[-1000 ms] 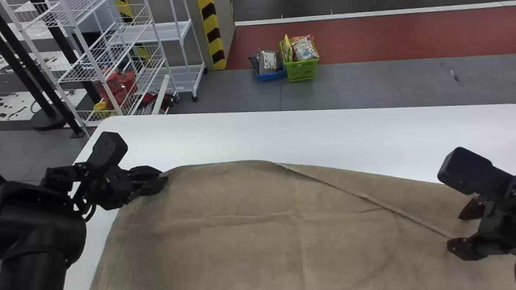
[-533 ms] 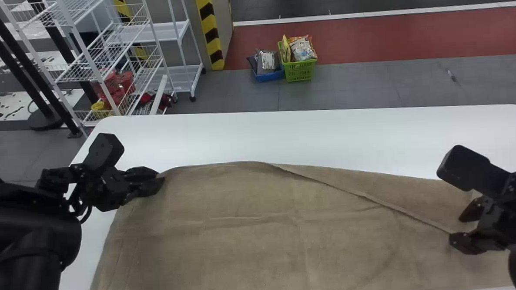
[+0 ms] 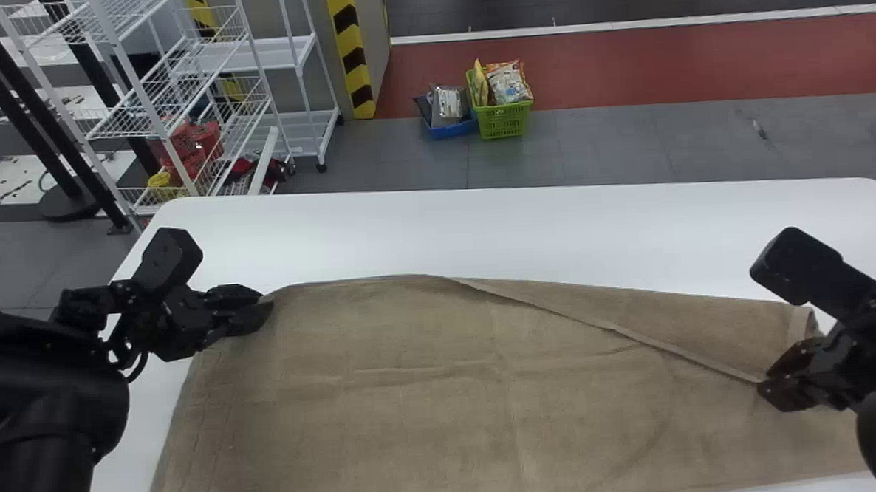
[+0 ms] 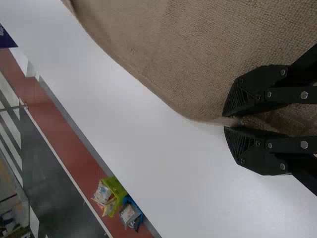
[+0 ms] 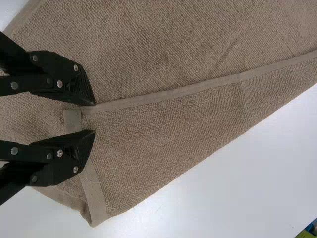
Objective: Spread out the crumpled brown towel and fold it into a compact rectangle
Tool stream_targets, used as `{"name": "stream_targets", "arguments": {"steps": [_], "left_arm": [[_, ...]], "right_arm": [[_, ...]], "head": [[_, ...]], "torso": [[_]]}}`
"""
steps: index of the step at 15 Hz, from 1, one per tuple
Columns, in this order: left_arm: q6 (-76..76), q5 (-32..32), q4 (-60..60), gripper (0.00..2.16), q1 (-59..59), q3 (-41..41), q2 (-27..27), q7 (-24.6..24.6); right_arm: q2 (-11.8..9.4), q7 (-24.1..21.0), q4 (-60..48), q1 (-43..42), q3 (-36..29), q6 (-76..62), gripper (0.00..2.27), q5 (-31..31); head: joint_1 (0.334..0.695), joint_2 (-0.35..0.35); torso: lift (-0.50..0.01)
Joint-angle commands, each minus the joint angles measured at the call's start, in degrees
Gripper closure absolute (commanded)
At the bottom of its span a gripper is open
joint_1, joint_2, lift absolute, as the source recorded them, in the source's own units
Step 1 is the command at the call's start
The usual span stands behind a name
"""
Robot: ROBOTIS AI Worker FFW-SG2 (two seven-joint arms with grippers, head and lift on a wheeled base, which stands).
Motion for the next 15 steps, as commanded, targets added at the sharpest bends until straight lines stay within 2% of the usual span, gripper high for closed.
{"name": "stream_targets", "arguments": {"steps": [1,2,3,6,9,15], "left_arm": [[0.0,-0.1,0.0,0.92,0.0,0.0,0.0,-0.1],[-0.2,-0.1,0.0,0.92,0.0,0.0,0.0,-0.1],[-0.4,0.0,0.0,0.92,0.0,0.0,0.1,-0.1],[-1.9,0.3,0.1,0.92,0.3,0.1,0.2,-0.2],[-2.8,1.4,-0.3,0.92,1.0,1.3,0.1,-0.6],[-4.2,6.0,-8.0,0.92,6.4,4.7,0.3,-3.0]], "right_arm": [[0.3,0.2,-0.3,-0.1,-0.9,0.0,1.04,-1.3],[0.3,0.2,-0.5,-0.1,-0.9,-0.2,1.17,-1.3],[0.2,0.2,-0.5,0.0,-0.8,-0.5,1.20,-1.2],[0.3,0.2,-0.6,0.1,-1.1,-1.0,1.21,-1.3],[0.3,0.2,-3.1,0.1,-4.4,-0.9,1.22,-3.8],[-2.8,0.2,-11.0,4.0,-9.9,-1.9,1.21,-6.6]], "head": [[0.695,0.115],[0.695,0.117],[0.695,0.117],[0.695,0.117],[0.695,0.114],[0.695,0.098]], "torso": [[-0.127],[-0.127],[-0.127],[-0.127],[-0.127],[-0.127]]}}
